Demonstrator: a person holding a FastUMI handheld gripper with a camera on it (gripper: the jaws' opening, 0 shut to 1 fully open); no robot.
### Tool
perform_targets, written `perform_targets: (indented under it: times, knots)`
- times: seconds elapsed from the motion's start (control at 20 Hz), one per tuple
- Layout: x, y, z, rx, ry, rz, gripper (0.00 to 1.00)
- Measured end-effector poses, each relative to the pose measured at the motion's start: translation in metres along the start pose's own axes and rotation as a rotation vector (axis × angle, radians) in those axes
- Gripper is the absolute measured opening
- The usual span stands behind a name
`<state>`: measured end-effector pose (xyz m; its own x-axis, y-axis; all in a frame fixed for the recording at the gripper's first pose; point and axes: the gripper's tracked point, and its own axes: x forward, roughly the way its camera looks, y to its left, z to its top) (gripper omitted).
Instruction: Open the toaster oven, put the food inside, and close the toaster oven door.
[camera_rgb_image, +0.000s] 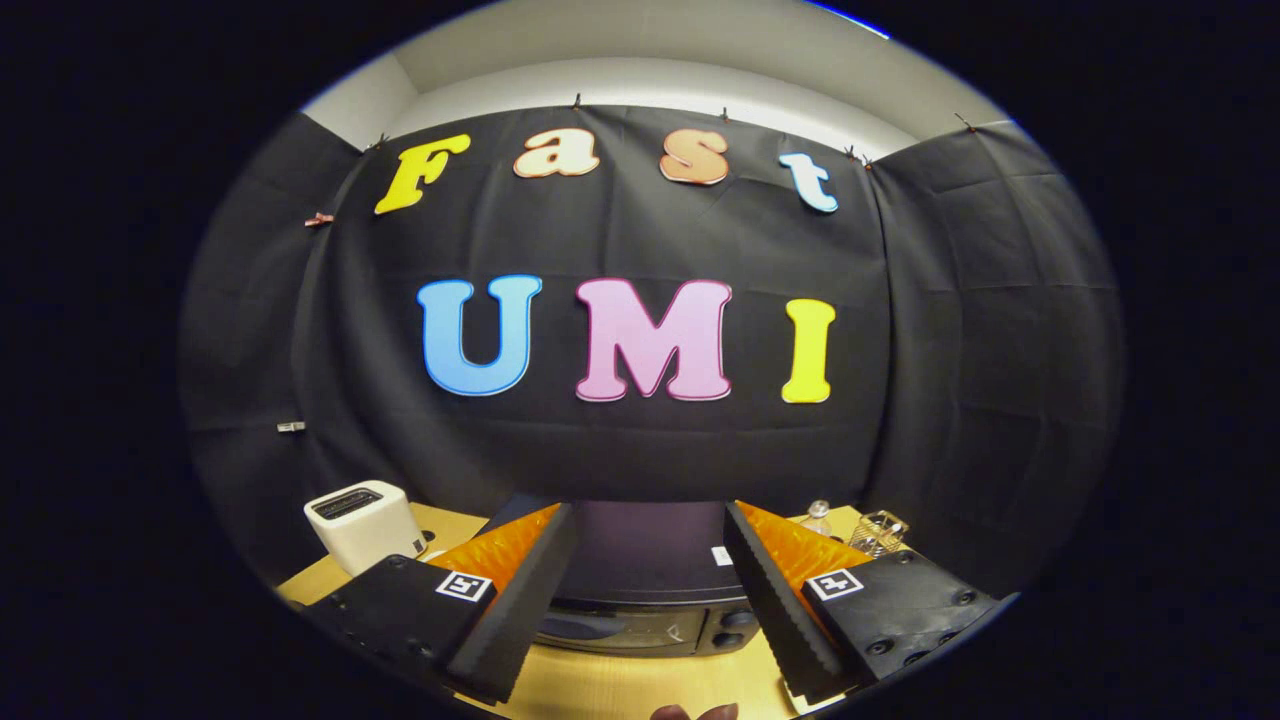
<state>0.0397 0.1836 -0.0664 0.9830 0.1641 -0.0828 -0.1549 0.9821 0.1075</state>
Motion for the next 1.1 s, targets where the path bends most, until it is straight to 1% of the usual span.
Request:
perform_targets:
  times: [0.1,0.25,0.45,0.55,0.6,0.65,0.7,0.75,0.8,0.85,0.95,1.1]
  knots:
    - [0.013,0.022,-0.026,-0.023,0.053,0.02,0.98]
    - [0.031,0.046,-0.069,-0.002,0.153,0.031,0.98]
    - [0.045,0.055,-0.119,-0.009,0.278,0.019,0.99]
    - [0.049,0.053,-0.137,-0.006,0.339,0.006,0.98]
    - [0.054,0.052,-0.132,0.027,0.315,-0.006,0.98]
    - [0.057,0.05,-0.136,0.041,0.341,-0.017,0.99]
    - [0.052,0.052,-0.141,0.045,0.353,-0.023,0.98]
    - [0.062,0.053,-0.144,0.025,0.337,-0.022,1.0]
    - [0.052,0.054,-0.14,0.016,0.344,-0.015,0.99]
    - [0.05,0.053,-0.138,0.036,0.33,-0.017,1.0]
    - [0.04,0.054,-0.144,0.03,0.332,-0.012,1.0]
    - [0.003,0.055,-0.16,0.046,0.362,-0.008,1.0]
